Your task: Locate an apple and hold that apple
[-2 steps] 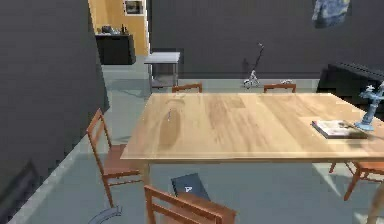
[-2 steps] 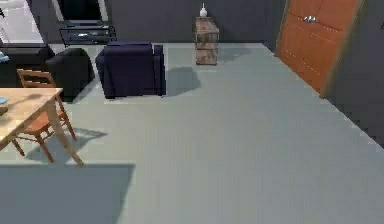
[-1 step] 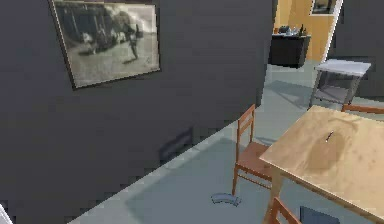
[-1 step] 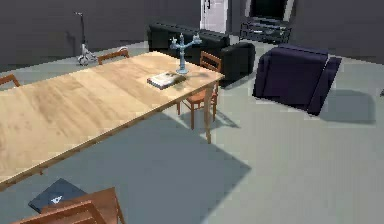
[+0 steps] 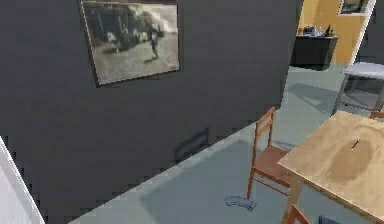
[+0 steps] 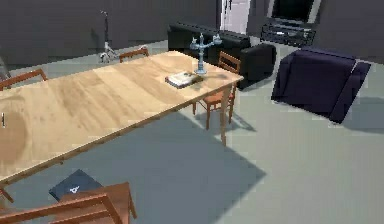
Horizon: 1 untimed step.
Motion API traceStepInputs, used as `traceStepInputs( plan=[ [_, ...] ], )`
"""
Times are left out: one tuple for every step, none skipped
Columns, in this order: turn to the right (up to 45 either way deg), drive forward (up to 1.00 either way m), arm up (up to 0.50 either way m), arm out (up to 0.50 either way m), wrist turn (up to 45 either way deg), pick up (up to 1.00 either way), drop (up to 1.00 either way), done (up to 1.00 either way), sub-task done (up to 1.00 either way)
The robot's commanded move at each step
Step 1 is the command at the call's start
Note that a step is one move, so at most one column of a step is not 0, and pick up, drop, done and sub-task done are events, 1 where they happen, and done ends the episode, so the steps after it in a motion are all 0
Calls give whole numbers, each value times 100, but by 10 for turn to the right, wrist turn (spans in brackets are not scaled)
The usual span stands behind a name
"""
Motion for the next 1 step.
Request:
traceStepInputs(
  plan=[
    [-30, 0, 0, 0, 0, 0, 0, 0, 0]
  ],
)
